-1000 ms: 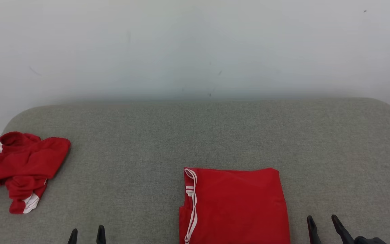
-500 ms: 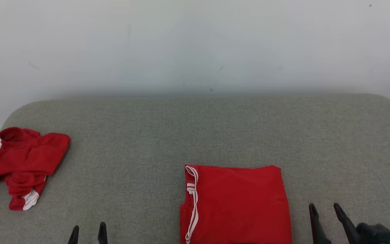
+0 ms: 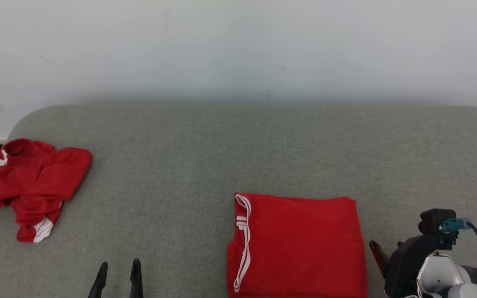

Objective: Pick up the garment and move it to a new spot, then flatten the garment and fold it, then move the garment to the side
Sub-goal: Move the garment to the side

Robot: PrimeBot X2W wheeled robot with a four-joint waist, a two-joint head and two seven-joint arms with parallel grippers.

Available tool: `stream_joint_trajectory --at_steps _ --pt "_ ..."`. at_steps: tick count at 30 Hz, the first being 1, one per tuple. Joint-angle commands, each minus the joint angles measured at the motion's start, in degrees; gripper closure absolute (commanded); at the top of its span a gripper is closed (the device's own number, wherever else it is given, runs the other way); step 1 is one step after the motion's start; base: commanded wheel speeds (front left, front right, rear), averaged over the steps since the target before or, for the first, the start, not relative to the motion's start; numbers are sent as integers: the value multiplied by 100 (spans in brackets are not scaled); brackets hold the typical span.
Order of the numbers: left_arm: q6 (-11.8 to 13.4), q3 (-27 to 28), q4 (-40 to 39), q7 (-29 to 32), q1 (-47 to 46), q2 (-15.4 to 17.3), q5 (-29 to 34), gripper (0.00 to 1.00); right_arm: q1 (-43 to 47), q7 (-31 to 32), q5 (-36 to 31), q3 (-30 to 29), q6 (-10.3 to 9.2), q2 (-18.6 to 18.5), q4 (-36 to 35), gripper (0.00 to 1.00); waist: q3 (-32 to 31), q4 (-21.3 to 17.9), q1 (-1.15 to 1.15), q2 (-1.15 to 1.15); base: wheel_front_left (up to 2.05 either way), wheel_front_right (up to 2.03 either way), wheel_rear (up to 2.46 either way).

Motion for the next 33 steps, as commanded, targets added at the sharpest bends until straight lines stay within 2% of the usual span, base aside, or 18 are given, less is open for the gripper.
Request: stream_joint_trajectory --at_steps 1,8,19,20,21,22,27,33 --pt "20 -14 -27 -16 -113 0 -38 0 -87 140 -12 -17 -11 23 41 0 197 192 0 0 0 0 0" --pt "3 -126 -17 -16 -304 -1 -110 0 -212 475 36 -30 -11 74 248 0 566 505 0 0 0 0 0" --pt "-22 -172 19 -16 -473 -1 -148 0 -260 791 -234 -35 -11 98 636 0 749 640 0 0 0 0 0" --pt "-11 -186 21 -16 -478 -1 -149 0 -284 794 -261 13 -11 101 651 56 756 643 0 0 0 0 0" --pt "-11 -195 20 -16 -477 -1 -148 0 -320 748 -277 68 0 110 638 84 765 643 0 0 0 0 0" --pt "-12 -199 15 -16 -481 0 -150 0 -354 716 -311 116 3 95 628 100 773 638 0 0 0 0 0" --pt "-9 -225 -69 -16 -542 -2 -130 0 -611 772 -352 484 -6 -324 532 100 838 551 0 0 0 0 0" --pt "24 -192 -311 -16 -645 1 -129 0 -1106 984 -208 1247 -12 -1120 188 100 1077 230 0 0 0 0 0"
